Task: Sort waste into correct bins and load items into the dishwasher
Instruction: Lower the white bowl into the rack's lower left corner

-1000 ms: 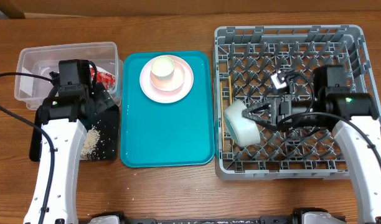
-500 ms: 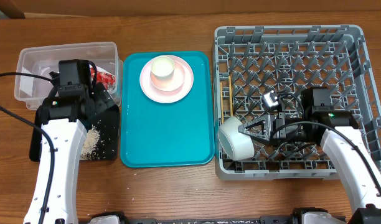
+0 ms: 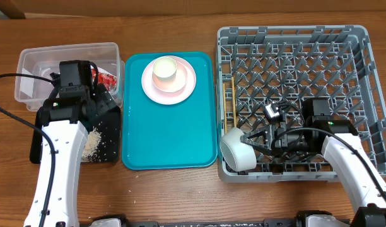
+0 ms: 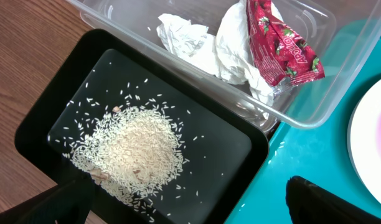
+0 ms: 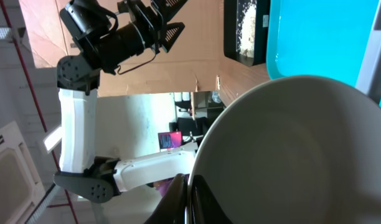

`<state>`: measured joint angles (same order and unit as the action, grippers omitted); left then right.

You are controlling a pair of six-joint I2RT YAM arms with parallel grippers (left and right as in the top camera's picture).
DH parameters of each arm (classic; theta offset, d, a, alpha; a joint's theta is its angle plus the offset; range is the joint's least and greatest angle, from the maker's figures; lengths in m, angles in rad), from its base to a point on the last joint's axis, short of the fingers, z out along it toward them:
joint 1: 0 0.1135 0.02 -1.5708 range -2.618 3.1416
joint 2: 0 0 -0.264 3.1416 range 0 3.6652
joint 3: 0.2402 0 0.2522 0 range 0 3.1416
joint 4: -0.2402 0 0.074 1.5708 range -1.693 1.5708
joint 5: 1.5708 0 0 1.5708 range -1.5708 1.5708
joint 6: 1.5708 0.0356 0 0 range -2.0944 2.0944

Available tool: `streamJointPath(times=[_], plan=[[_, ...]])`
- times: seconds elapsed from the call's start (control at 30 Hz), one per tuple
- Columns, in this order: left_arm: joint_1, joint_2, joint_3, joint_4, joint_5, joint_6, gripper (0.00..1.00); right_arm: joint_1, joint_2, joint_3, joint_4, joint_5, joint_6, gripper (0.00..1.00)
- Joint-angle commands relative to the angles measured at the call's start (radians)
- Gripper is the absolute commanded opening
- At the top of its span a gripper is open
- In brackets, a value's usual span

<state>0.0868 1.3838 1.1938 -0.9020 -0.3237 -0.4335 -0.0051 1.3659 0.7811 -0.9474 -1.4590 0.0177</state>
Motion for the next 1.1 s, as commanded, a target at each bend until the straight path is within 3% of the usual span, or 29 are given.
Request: streamJointPath(times=[0.0,0.5,1.07], plan=[[0.003,-0.010,0.011,0.001,0.010,0.011,1.00,-0.003,-0.013,-0.010,0.021,-0.015,-0.015,0.04],[0.003,-0.010,0.011,0.001,0.010,0.011,1.00,-0.003,-0.013,-0.010,0.023,0.037,0.069,0.04],[0.003,-0.010,0.011,0.001,0.011,0.011,1.00,-0.004,-0.014,-0.009,0.084,0.554,0.118,0.04]])
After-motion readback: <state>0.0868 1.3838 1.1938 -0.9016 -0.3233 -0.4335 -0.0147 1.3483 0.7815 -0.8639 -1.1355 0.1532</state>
